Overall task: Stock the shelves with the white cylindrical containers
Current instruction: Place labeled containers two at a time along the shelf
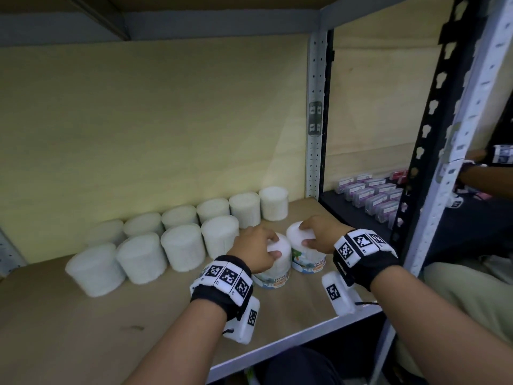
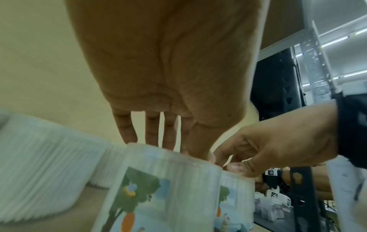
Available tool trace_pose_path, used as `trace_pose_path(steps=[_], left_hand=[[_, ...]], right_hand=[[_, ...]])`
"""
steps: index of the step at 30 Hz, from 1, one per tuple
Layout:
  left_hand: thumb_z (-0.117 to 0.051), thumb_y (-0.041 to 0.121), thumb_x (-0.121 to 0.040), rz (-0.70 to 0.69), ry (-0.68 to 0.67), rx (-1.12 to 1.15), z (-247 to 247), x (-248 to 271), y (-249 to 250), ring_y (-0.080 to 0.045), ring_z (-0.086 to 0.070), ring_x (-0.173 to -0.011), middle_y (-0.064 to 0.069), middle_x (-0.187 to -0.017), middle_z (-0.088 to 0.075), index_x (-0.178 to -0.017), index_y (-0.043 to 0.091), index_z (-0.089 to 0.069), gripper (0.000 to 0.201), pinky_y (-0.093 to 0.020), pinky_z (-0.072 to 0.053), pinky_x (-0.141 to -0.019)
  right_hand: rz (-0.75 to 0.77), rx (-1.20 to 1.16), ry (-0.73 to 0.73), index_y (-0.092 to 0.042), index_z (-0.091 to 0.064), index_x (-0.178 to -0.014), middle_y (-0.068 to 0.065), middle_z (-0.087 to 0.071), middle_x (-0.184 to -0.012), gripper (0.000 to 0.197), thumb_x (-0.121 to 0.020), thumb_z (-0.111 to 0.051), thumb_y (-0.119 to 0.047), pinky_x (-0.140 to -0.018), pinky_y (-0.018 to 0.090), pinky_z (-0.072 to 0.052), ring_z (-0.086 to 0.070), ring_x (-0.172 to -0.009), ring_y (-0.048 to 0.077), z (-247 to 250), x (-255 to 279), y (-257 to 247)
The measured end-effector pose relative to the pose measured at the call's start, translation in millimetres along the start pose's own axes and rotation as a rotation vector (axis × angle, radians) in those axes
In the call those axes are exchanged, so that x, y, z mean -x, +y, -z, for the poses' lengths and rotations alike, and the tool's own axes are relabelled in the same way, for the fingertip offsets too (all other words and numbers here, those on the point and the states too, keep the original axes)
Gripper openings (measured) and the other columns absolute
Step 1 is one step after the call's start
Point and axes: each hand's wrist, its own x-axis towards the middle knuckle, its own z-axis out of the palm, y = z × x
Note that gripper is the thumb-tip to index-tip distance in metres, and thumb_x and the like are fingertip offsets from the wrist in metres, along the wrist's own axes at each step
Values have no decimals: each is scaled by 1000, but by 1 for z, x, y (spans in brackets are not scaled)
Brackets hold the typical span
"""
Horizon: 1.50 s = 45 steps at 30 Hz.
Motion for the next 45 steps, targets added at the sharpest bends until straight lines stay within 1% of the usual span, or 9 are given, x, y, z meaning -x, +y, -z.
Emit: trace_pose_path(steps=[7,10,15,23,30,33,37,40,45], left_hand=[[-61,36,-86,-24,-36,-1,-3,32,21,-21,-38,-130,-1,-135,-47,-126,23,-55,42,-44,-36,-108],[-60,35,-87,-37,-39,-22,-5,42,29,-22,-39,-126,-1,-130,-50,-125,22,-56,41,-43,-36,-104],[-61,35,-86,-52,-37,-20,-7,53,37,-22,-41,-123,1,-126,-50,-122,22,-57,39,-49,-36,-105],[-61,36,-85,-63,-24,25,-12,61,41,-23,-42,-121,3,-121,-51,-121,23,-58,38,-49,-35,-105],[-61,37,-85,-45,-31,36,-14,60,40,-26,-40,-127,1,-128,-50,-121,25,-57,38,-51,-33,-107],[-61,39,-85,-56,-36,37,-13,61,39,-23,-42,-124,2,-126,-50,-123,24,-57,41,-47,-35,-107],[-62,40,-87,-52,-57,194,-1,60,33,-17,-51,-121,0,-131,-54,-125,21,-58,44,-32,-40,-104],[-60,37,-89,-41,9,244,12,59,25,-12,-53,-110,2,-128,-56,-126,19,-57,41,-25,-41,-96],[-62,34,-87,58,122,251,34,61,-11,-10,-53,-102,2,-121,-59,-120,20,-60,36,-24,-43,-92]], right_hand=[[-3,-46,-11,-14,-39,-144,4,-37,-150,55,-95,-55,-32,-117,32,-28,-35,-139,22,-5,39,8],[-7,-62,-6,-15,-39,-144,4,-38,-150,56,-94,-55,-33,-117,33,-28,-35,-139,21,-7,53,11],[-4,-64,0,-15,-40,-144,3,-38,-150,55,-94,-55,-34,-116,31,-29,-36,-138,21,-7,72,14],[-5,-49,-7,-15,-39,-144,3,-38,-149,55,-95,-54,-34,-114,33,-31,-37,-137,21,-6,89,14],[-13,-54,-12,-16,-39,-144,3,-39,-148,53,-96,-52,-34,-114,35,-31,-37,-136,23,-8,91,14],[-18,-61,-12,-16,-38,-145,3,-38,-148,54,-96,-51,-34,-115,35,-31,-35,-137,22,-10,90,15],[-8,-45,-12,-17,-41,-143,2,-40,-147,54,-93,-56,-34,-114,35,-33,-37,-136,21,-3,91,11],[11,-58,-17,-18,-46,-139,1,-47,-143,53,-90,-61,-33,-109,31,-38,-44,-131,19,9,90,5],[60,-144,79,-15,-54,-132,5,-56,-134,44,-91,-61,-28,-97,27,-43,-57,-118,20,29,78,-25]])
